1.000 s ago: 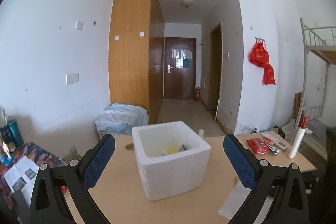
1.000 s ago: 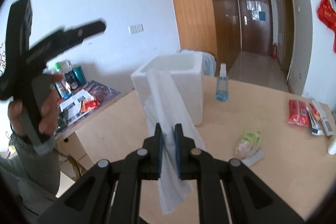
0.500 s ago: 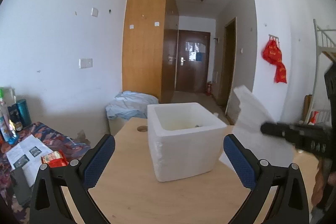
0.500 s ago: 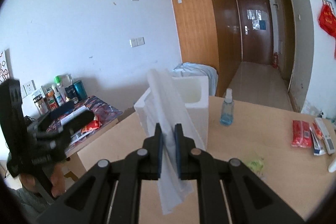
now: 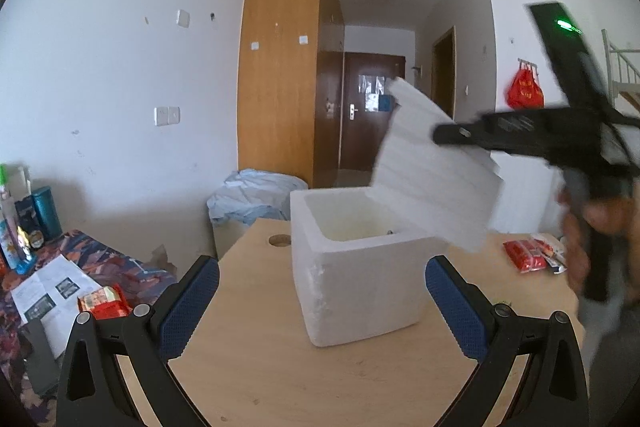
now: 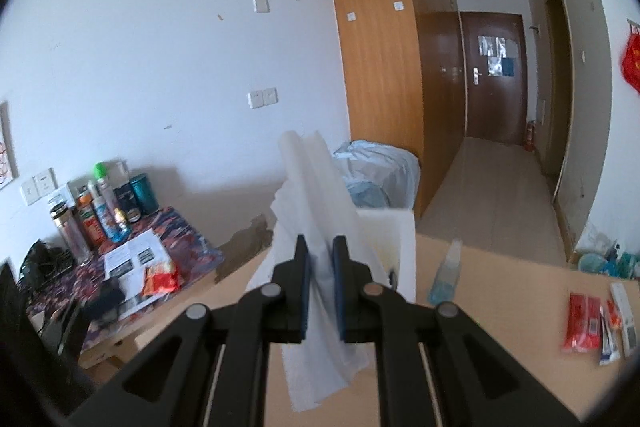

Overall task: Organize soft objects
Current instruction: 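Carry the white cloth with the right tool over the foam box, then open the right tool to drop the cloth into the foam box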

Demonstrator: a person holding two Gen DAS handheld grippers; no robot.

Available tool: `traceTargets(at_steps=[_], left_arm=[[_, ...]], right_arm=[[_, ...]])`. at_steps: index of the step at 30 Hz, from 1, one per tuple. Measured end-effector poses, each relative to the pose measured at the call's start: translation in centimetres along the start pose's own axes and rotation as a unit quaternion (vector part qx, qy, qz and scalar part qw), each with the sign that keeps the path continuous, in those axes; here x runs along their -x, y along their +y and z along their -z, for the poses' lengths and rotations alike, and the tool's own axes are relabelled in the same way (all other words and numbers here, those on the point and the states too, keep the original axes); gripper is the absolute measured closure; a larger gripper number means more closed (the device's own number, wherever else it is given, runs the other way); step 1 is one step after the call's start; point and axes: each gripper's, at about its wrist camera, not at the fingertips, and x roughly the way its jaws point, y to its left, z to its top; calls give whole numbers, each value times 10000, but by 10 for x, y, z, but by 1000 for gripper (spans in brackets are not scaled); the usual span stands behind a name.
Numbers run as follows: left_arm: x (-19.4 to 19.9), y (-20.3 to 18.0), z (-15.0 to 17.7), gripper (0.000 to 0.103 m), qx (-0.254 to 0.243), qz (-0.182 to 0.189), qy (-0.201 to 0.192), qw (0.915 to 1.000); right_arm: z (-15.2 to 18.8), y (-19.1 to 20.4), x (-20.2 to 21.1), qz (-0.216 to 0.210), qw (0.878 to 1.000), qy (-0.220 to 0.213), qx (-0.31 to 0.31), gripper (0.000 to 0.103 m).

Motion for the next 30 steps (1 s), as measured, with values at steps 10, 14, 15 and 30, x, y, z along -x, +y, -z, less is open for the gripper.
traceTargets(at_steps=[10,14,15,30], left_arm=[[-33,-1,16,0,3,427,372,9984],[-44,-3,19,0,7,482,427,9979],[-47,-4,20,0,15,524,452,9976],[-70,-20,28,0,-72,750,661,9950]], right_arm=[[-13,-19,-83,-286,9970,705,-171,90],[-12,-25,-101,-244,9956,881,-188,90],[-11,-28,-105,-220,9954,907,-217,90],[-14,-44,-118,-342,9924,1135,-339,25]])
